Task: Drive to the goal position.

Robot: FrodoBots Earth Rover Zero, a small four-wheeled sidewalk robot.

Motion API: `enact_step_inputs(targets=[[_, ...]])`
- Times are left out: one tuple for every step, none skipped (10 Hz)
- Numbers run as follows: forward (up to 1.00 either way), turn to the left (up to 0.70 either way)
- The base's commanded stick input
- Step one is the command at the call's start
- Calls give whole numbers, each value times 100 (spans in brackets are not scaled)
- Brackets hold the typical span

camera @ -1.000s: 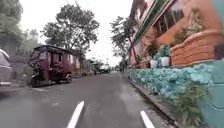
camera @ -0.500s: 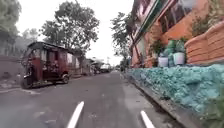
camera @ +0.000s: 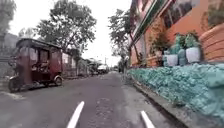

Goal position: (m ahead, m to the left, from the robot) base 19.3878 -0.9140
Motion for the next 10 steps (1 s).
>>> enact_step_inputs(targets=[[100, 0], [100, 0], [100, 0], [100, 0], [100, 0], [100, 0], [100, 0], [100, 0], [100, 0], [100, 0]])
